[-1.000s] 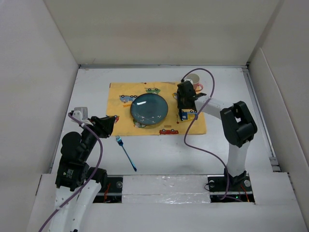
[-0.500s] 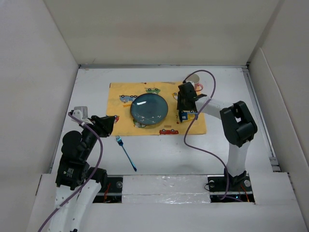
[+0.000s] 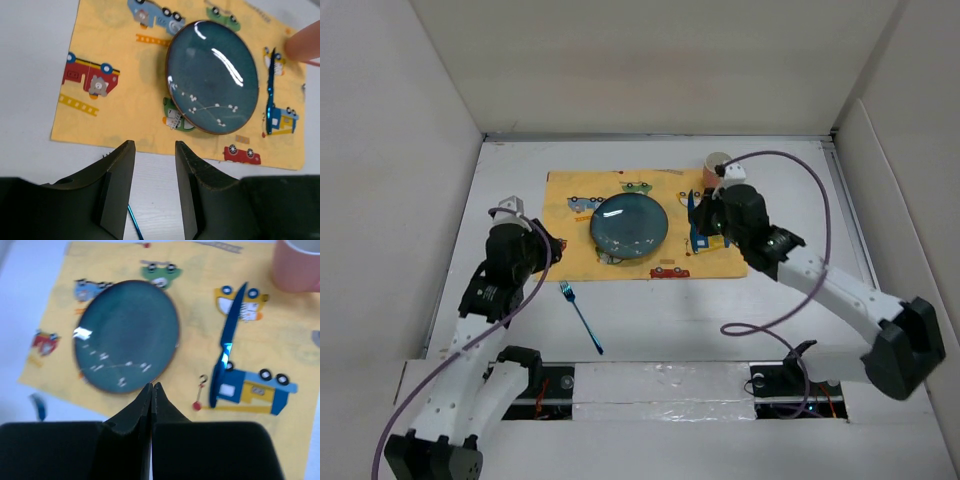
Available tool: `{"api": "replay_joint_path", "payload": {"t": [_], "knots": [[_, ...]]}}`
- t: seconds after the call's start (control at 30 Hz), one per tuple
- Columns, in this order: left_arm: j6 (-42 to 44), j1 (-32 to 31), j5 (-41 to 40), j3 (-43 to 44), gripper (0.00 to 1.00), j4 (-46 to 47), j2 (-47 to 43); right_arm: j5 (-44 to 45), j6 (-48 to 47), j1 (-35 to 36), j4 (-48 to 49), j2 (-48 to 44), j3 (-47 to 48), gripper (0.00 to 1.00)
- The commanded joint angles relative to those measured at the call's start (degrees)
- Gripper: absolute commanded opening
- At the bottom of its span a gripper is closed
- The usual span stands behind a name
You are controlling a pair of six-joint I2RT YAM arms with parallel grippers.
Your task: Set the dinner table for one person
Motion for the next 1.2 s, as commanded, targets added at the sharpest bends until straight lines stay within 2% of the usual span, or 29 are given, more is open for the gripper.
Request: {"api": "replay_joint_path", "payload": {"t": [0.0,0.1,0.2,0.23,0.33,0.6,0.7,0.77,1.0,1.17], "knots": [[-1.5,-0.5,-1.7,3.4,0.34,-1.1,4.3,-1.6,-2.0,3.1,4.2,-8.5,-7.1,0.0],[-3.0,-1.4,-1.6,3.6,0.3,-2.7,9.5,-0.7,-1.5,3.8,2.8,-15.5,-10.3,0.05],[-6.4,-1.4,-1.6,4.3,0.3,-6.9,13.4,-1.3,-1.9,3.8,2.9,-18.9,-11.7,0.17],[-7.5,-1.4,-1.9,4.8,0.31,-7.8,13.9,-2.3,-1.8,3.8,3.0,-19.4,-12.0,0.22],[-10.3,-1.4,-0.5,4.8,0.35,-11.4,16.0,-3.5,-1.7,3.8,3.3,-20.0,-12.2,0.29],[-11.9,-1.4,-0.2,5.4,0.37,-17.5,25.9,-8.5,-1.3,4.3,7.3,-20.7,-14.6,0.31],[-14.4,-6.6,-3.6,6.0,0.38,-19.4,30.0,-7.6,-1.3,4.3,6.9,-21.4,-14.7,0.31],[-18.6,-13.6,-5.4,6.3,0.39,-19.8,32.4,-7.4,-1.4,4.3,6.6,-22.1,-14.9,0.31],[-24.9,-15.4,-7.0,6.2,0.4,-21.0,30.8,-6.8,-1.9,4.3,5.5,-24.1,-15.1,0.32],[-27.3,-16.0,-7.0,2.0,0.37,-20.0,31.4,-7.4,-1.9,4.3,6.3,-24.9,-15.7,0.32]]}}
